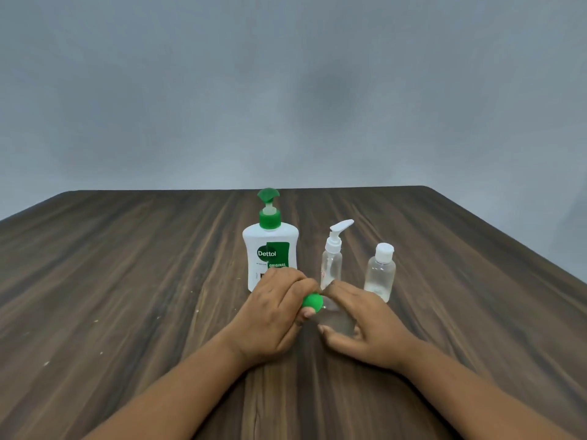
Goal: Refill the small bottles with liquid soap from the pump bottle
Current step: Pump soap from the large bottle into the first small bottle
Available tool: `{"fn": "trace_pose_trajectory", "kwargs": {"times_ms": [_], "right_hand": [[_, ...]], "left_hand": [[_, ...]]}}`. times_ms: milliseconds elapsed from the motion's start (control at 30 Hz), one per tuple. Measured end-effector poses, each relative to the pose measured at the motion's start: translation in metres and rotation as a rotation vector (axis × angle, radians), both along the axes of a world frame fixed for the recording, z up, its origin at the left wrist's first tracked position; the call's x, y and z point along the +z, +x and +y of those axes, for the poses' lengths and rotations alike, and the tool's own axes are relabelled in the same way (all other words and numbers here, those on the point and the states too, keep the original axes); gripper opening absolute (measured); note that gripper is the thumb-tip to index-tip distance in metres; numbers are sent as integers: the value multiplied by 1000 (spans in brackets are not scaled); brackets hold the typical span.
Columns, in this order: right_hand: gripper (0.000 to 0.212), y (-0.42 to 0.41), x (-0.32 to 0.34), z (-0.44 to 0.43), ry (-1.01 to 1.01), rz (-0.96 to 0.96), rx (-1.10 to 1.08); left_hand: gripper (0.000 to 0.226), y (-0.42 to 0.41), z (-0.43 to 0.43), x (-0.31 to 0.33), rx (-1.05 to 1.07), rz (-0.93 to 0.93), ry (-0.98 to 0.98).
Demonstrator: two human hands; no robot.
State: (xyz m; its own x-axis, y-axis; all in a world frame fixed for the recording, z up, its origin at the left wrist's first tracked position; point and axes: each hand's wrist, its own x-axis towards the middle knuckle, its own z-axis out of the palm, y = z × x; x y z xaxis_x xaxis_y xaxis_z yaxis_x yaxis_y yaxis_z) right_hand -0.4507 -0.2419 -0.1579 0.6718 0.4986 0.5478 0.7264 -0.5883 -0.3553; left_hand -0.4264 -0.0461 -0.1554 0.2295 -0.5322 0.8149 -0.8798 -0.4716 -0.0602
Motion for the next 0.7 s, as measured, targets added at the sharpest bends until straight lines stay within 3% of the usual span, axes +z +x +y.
{"fn": "trace_pose_trajectory", "kwargs": {"times_ms": [167,467,700], "right_hand": [[21,-3,0,1,-51,-69,-54],[29,-5,-4,3,-39,-171,-103],[26,-8,-2,8,-42,-446,-295]], "left_hand": [[32,9,6,-2,-40,-18,50],[32,-2,2,-4,-44,76,-41],[33,-15,-10,-4,87,449,-440]]}}
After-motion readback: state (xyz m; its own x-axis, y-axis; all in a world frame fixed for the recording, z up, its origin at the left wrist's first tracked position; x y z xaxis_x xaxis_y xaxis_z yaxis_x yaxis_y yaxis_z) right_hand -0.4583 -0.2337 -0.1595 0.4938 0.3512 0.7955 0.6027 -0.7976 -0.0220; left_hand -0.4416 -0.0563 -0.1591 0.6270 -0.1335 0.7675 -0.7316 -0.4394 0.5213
